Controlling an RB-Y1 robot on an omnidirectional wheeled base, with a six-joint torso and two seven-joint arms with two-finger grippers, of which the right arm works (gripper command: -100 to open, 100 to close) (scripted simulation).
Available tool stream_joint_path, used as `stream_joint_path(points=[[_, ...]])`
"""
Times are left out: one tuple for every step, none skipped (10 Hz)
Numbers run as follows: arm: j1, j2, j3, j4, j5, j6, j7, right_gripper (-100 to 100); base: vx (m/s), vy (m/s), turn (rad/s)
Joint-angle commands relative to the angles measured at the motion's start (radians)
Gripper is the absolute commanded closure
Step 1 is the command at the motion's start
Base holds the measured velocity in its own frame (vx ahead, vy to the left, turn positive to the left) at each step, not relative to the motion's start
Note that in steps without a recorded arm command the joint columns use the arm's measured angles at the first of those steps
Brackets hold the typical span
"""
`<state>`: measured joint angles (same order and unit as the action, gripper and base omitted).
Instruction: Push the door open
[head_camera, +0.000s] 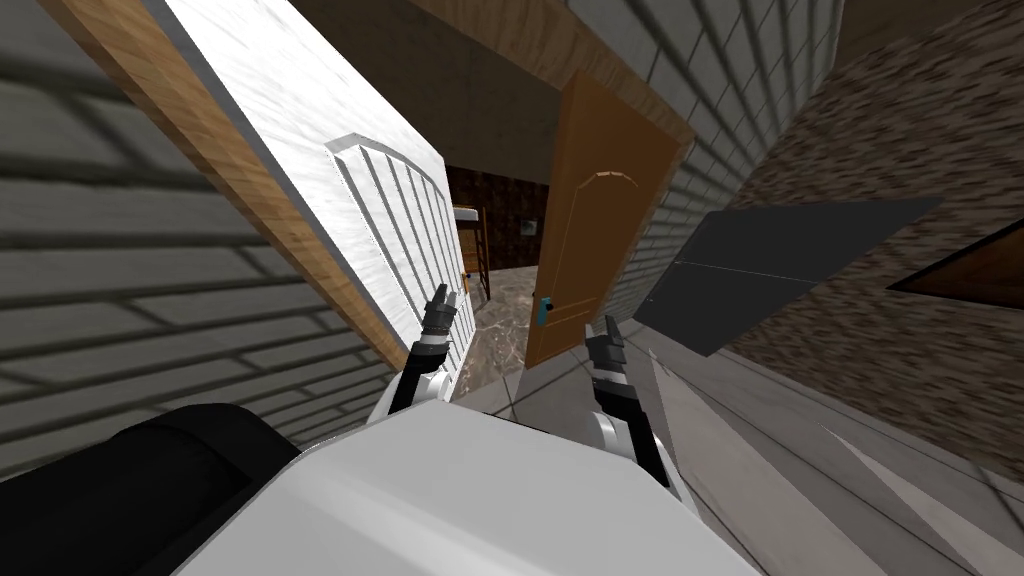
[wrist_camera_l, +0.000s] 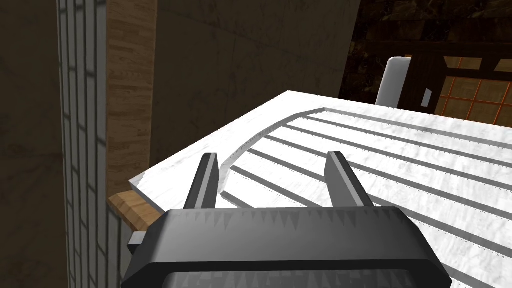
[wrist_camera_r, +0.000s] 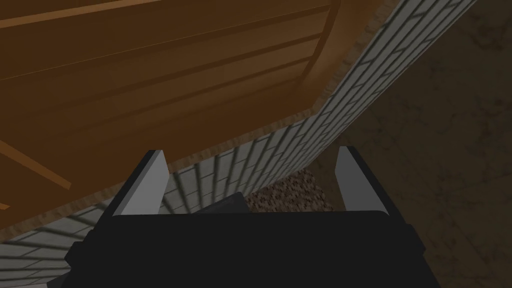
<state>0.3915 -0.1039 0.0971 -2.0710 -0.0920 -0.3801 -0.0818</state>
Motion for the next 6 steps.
stream_joint_path(points=[[-0.023,-0.005,0.012,0.042,0.003,0.005,-0.001,-100,0.045,-0.062,0.072],[-0.035,-0.01,0.023,0.07,0.006,0.009,-0.003,-100,0.061,-0.095,0.107],[-0.047,-0.015,0.035,0.099,0.008,0.013,-0.005,-100,0.076,-0.107,0.149],[-0.06,-0.02,0.046,0.127,0.011,0.017,-0.007,-100,0.079,-0.121,0.121],[-0.072,-0.025,0.058,0.156,0.014,0.021,-0.009,-100,0.082,-0.119,0.15],[-0.084,-0.03,0.07,0.185,0.016,0.025,-0.01,-100,0.078,-0.126,0.152]])
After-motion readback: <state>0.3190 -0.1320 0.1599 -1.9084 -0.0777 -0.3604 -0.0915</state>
